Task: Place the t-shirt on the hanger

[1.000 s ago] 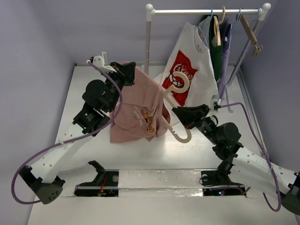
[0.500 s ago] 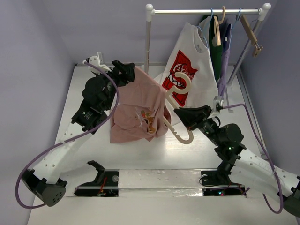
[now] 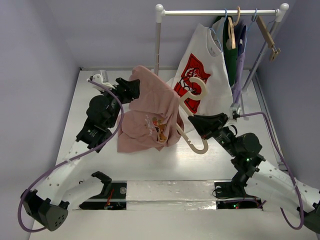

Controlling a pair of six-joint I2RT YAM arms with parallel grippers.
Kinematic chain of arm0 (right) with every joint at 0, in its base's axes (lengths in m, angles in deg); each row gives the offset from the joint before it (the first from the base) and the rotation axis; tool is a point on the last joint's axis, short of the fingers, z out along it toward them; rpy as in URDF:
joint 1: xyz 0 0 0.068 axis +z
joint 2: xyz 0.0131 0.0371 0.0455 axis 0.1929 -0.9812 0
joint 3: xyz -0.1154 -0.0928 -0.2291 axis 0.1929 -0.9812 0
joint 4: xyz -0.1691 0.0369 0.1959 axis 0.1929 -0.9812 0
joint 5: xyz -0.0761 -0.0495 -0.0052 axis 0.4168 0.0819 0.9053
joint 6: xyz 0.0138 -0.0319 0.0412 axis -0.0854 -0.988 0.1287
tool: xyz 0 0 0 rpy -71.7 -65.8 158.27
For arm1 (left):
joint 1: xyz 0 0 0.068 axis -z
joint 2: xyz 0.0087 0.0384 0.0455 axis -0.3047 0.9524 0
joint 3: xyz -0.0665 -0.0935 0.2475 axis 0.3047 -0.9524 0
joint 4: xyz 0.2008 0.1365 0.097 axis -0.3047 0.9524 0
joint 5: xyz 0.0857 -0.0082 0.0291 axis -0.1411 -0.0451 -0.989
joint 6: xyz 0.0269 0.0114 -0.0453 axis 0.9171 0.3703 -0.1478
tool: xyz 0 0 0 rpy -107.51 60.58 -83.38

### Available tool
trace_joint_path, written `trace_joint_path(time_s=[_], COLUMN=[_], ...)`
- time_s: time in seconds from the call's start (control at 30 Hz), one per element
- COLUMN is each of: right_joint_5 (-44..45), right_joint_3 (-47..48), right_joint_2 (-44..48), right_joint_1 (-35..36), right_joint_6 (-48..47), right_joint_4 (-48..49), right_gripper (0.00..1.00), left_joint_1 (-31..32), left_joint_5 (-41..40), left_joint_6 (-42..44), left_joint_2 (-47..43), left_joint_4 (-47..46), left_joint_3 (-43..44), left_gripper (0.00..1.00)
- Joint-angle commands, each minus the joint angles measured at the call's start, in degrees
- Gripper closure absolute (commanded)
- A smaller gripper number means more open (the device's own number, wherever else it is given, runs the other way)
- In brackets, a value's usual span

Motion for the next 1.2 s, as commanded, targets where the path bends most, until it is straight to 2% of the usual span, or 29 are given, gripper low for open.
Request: trace_joint_path(time_s=[0.0, 0.17, 0.27, 0.3, 0.4, 0.47, 0.77, 1.17], right_joint_5=[-0.13, -0.22, -0.31, -0.31, -0.22, -0.14, 0.56, 5.93], right_joint_3=[2.42, 2.07, 2.24, 2.24, 1.89, 1.45, 1.36, 3.03], right_joint_2=[1.66, 3.86, 4.74, 4.83, 5.0, 5.0, 4.3, 4.39], right_joint_1=[0.2, 0.2, 0.2, 0.2, 0.2, 0.2, 0.2, 0.2], right_joint_6=[0.05, 0.23, 0.05, 0.14, 0.22, 0.4, -0.65, -3.2], right_joint_4=[4.65, 3.42, 2.36, 2.28, 2.1, 2.1, -0.62, -4.14], right_gripper=[1.0, 1.0, 1.0, 1.0, 1.0, 1.0, 1.0, 1.0], left_joint_1=[-0.57, -1.37, -1.98, -1.98, -1.98, -1.98, -1.98, -1.98], left_joint_5=[3.33, 4.48, 5.27, 5.53, 5.89, 5.98, 8.34, 20.65], left_joint_6=[1.18, 2.41, 2.5, 2.5, 2.5, 2.67, 2.67, 1.79], left_joint_2=[1.84, 5.71, 6.6, 6.6, 6.6, 6.33, 3.35, 3.52], left_joint_4=[-3.92, -4.45, -5.58, -6.11, -6.38, -5.94, -3.22, 4.07], left_joint_3=[2.46, 4.58, 5.02, 5.28, 5.63, 6.07, 8.88, 15.92], left_gripper=[0.35, 0.44, 0.63, 0.77, 0.92, 0.99, 1.0, 1.0])
